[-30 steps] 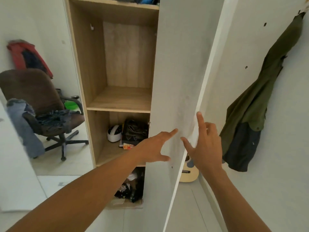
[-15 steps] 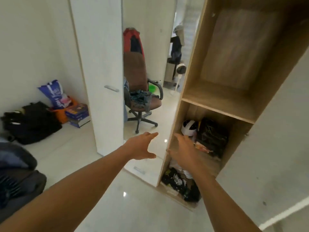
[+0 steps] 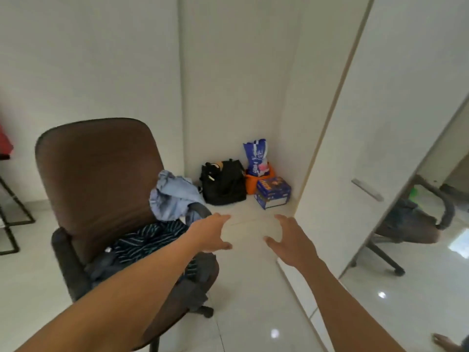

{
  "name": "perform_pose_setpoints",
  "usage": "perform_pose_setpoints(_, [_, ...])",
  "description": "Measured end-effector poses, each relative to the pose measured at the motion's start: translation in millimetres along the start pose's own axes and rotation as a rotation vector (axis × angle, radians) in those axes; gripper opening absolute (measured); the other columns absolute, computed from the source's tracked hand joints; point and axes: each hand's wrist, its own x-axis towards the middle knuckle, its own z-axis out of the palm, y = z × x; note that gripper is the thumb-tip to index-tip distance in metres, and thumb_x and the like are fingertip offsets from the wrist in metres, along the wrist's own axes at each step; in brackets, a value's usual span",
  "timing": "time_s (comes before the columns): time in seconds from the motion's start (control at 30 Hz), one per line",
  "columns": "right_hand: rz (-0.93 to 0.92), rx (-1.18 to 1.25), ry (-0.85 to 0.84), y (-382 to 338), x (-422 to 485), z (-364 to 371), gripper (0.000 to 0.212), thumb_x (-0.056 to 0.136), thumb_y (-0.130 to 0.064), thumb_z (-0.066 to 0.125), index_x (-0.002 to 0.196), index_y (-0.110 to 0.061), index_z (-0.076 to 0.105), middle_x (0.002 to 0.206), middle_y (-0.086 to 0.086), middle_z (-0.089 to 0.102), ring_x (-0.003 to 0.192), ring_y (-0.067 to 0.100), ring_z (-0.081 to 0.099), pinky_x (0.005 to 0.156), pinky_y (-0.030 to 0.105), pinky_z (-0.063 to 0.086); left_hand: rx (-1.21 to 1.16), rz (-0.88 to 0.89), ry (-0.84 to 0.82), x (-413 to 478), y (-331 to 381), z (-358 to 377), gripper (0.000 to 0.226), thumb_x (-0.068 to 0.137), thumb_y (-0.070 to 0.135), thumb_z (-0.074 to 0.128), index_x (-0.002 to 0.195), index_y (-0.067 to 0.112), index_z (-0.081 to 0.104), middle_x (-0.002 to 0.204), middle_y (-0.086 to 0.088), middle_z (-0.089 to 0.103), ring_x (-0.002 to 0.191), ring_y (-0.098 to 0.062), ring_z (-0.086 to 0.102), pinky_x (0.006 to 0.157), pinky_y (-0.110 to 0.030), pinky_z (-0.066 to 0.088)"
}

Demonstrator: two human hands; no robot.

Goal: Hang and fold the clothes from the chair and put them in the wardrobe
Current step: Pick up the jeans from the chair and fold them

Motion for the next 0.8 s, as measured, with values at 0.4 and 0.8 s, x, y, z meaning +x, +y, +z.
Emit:
perform_pose_setpoints(0.4, [-0.364, -0.017, -0.209, -112.9, 209.1, 99.1, 0.068, 0.094, -0.045, 0.058, 0.151, -0.023, 0.028, 0.151, 0.006, 0.036, 0.137, 0.026, 0.039, 0.104, 0.041, 0.040, -0.104, -0.472, 0.050, 38.0, -180.7, -21.4, 0.094, 0.085, 0.062, 0.066, 0.158, 0.029, 0.016, 0.160, -0.004, 0.029, 0.142, -0.027, 0.038, 0.110, -0.045, 0.041])
perform_pose_setpoints(0.8, [-0.543, -0.009, -0.464, -131.5, 405.7, 182.6, 0.068, 0.092, -0.044, 0.062, 0.149, -0.023, 0.031, 0.146, 0.007, 0.040, 0.129, 0.028, 0.047, 0.098, 0.041, 0.046, -0.296, -0.782, 0.019, 150.2, -245.0, 12.2, 0.098, 0.084, 0.061, 0.068, 0.159, 0.022, 0.018, 0.161, -0.004, 0.030, 0.143, -0.025, 0.037, 0.111, -0.043, 0.041])
